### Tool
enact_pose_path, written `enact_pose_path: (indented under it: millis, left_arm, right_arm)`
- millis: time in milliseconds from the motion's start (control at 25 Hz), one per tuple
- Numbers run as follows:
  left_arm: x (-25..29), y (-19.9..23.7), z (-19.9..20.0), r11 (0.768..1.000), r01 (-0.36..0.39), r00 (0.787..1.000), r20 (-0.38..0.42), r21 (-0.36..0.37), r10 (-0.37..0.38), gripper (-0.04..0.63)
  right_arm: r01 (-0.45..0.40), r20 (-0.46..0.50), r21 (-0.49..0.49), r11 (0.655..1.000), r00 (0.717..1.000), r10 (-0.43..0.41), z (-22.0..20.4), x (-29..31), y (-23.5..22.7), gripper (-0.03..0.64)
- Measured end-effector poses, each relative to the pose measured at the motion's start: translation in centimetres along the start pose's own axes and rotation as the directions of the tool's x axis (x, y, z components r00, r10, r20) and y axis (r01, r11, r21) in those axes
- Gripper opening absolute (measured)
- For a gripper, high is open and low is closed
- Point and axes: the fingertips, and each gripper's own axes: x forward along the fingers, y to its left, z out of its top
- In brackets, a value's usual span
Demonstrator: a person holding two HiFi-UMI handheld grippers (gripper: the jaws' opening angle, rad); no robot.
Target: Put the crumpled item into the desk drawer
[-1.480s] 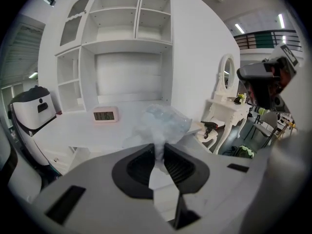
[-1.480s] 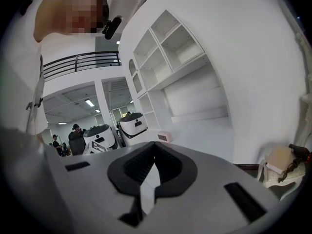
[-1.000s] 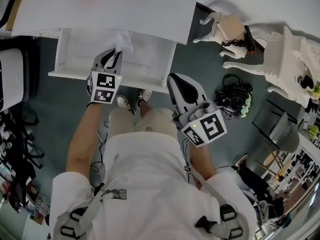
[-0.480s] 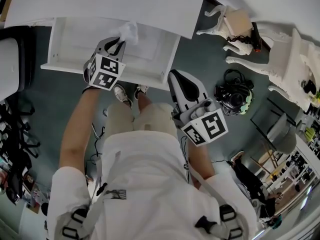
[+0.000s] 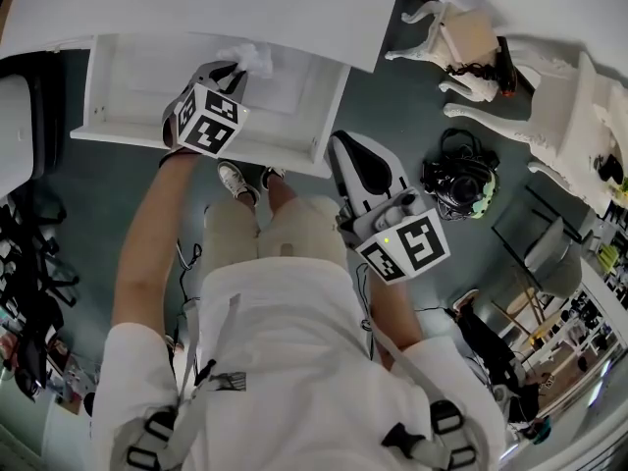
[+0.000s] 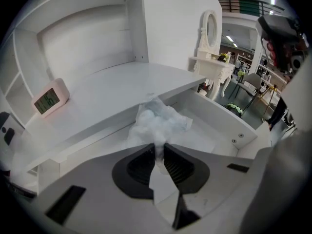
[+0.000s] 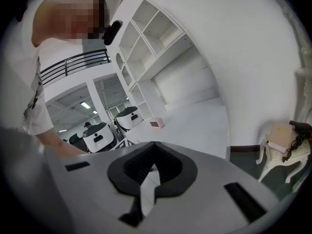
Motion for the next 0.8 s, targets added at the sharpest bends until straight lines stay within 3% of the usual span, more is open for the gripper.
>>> enact_pose_path:
  millis: [200, 600, 800]
  left_arm:
    - [1.2, 0.0, -0.8, 0.997, 0.002, 0.998, -0.059, 0.073, 0.002, 0.066]
    - [3.2, 1.1, -2.0, 0.996, 0.011, 0.988, -0.153, 0.089, 0.003, 0.066]
    - [4.7, 0.9, -3.2, 0.992, 0.065, 0.974, -0.225, 0.109, -0.039, 0.066]
  right_arm:
    - [0.002, -0.006, 0.008, 1.000, 1.000, -0.002, -0.4, 0.0, -0.6, 0.009]
    - [0.006, -0.013, 0.021, 1.000, 1.000, -0.006, -1.5, -0.3, -1.0, 0.009]
    - [0.024, -0.012, 0.024, 0.999, 1.000, -0.024, -2.0, -0.7, -1.3, 0.009]
